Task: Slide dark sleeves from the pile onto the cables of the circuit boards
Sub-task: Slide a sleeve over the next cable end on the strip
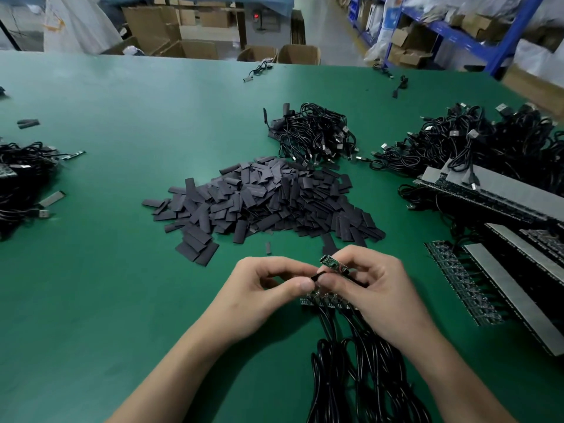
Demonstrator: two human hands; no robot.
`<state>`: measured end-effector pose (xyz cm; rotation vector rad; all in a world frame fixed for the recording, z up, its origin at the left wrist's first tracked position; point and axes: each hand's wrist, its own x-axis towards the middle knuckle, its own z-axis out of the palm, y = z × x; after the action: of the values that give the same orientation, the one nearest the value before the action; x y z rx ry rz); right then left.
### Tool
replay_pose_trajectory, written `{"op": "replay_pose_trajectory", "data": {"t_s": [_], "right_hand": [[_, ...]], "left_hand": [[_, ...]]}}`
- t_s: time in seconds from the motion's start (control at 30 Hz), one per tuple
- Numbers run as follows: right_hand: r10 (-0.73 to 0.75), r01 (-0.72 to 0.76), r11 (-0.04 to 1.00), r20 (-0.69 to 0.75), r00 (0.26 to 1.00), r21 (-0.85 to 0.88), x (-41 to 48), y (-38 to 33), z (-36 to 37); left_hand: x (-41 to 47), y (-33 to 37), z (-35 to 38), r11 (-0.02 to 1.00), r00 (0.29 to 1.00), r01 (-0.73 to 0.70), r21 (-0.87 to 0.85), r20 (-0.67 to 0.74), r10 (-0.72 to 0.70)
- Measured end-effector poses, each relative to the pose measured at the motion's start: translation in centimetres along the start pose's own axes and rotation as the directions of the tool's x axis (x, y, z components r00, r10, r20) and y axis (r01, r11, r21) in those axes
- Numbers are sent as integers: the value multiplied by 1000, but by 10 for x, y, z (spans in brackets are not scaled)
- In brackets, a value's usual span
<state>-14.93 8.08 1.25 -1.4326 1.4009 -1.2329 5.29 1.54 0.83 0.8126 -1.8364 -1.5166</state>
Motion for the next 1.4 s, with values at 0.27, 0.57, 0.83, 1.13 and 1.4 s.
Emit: {"op": "replay_pose_trajectory", "data": {"t_s": [0.27,0.57,0.83,1.13,1.4], "right_hand": [[-24,25,998,26,999,-54,-1,2,2],[15,-11,996,39,999,-87,-1,-3,-6],[72,-56,989,115,991,-137,-3,-2,-3],[98,-88,991,109,989,-97,-3,3,-5],[113,-107,992,120,986,-62,-2,4,-7]], "left_hand": [[0,1,-6,999,998,16,-51,55,-13],[4,-6,-11,995,983,-68,73,-166,80],[5,-8,-9,978,967,-126,168,-197,158],[5,-10,-7,967,960,-150,208,-202,193],[6,-11,-8,960,960,-154,235,-194,201]]}}
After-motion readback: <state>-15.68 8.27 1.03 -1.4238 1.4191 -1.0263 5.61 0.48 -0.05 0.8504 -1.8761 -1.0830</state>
